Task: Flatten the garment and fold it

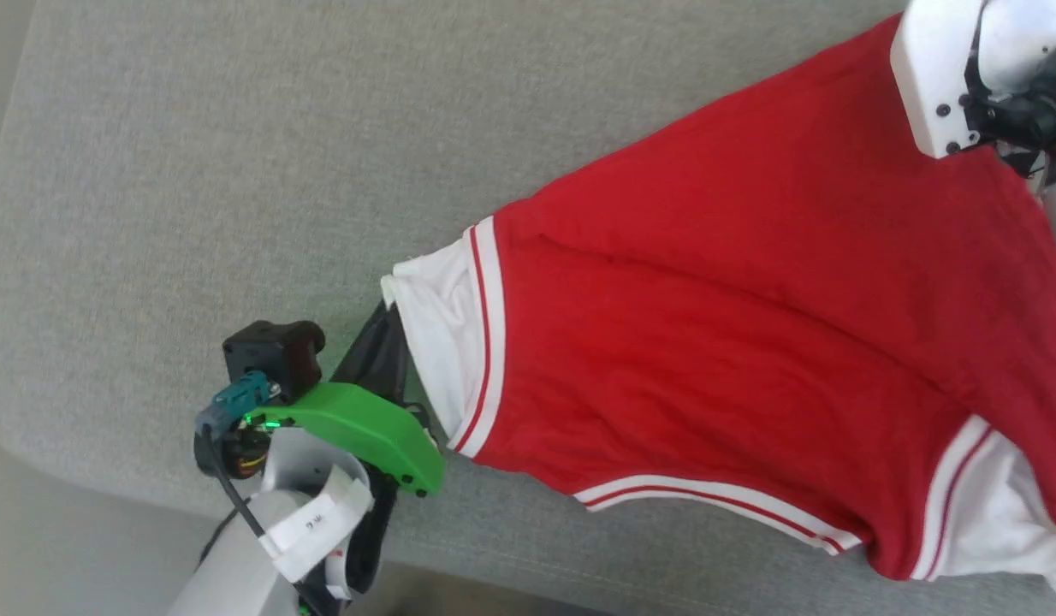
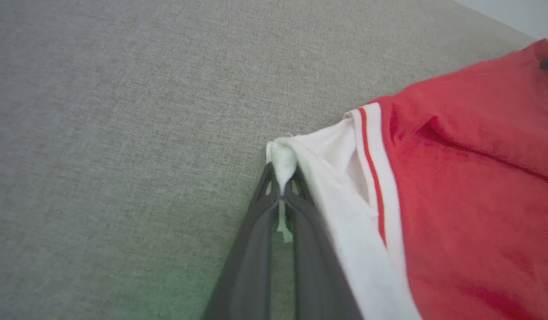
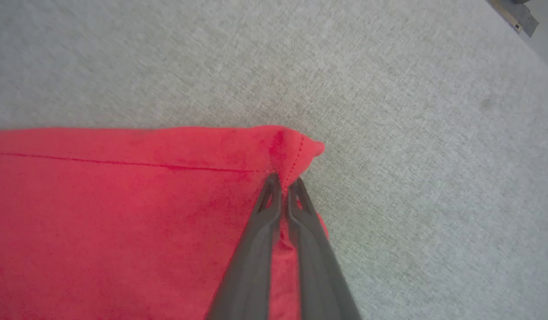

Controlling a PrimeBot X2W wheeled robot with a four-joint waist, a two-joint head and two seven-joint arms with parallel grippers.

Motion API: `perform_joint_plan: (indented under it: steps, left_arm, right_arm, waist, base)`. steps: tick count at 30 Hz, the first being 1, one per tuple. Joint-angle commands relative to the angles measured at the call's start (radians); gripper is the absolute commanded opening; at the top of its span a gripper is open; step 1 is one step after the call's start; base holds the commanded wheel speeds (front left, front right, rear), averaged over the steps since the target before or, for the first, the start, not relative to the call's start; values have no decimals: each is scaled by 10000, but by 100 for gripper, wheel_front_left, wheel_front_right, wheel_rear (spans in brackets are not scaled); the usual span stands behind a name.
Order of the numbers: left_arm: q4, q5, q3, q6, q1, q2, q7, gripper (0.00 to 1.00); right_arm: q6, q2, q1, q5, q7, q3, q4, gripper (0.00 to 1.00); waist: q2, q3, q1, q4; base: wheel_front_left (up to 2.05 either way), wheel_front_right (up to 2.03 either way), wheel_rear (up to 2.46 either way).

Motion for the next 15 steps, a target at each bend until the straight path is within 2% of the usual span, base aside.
perform_joint_plan:
  steps: [1, 8, 15]
  left_arm:
    - [52, -23, 72, 38, -96, 111, 11, 0]
    - [331, -218, 232, 36, 209, 408, 155, 0]
    - [457, -511, 374, 144, 880, 567, 215, 0]
  right_arm:
    - [-13, 86, 195, 127, -306, -181, 18, 0]
    - [-13, 312, 1241, 872, -2349, -1155, -619, 0]
    - [-13, 159, 4126, 1618, -3477, -2149, -2096, 0]
  waist:
    - [0, -596, -1, -454]
    - [0, -2082, -1, -1359]
    - [0, -3370, -1, -2249]
  base:
    - [0, 0, 0]
    - [0, 0, 0]
    - [0, 0, 0]
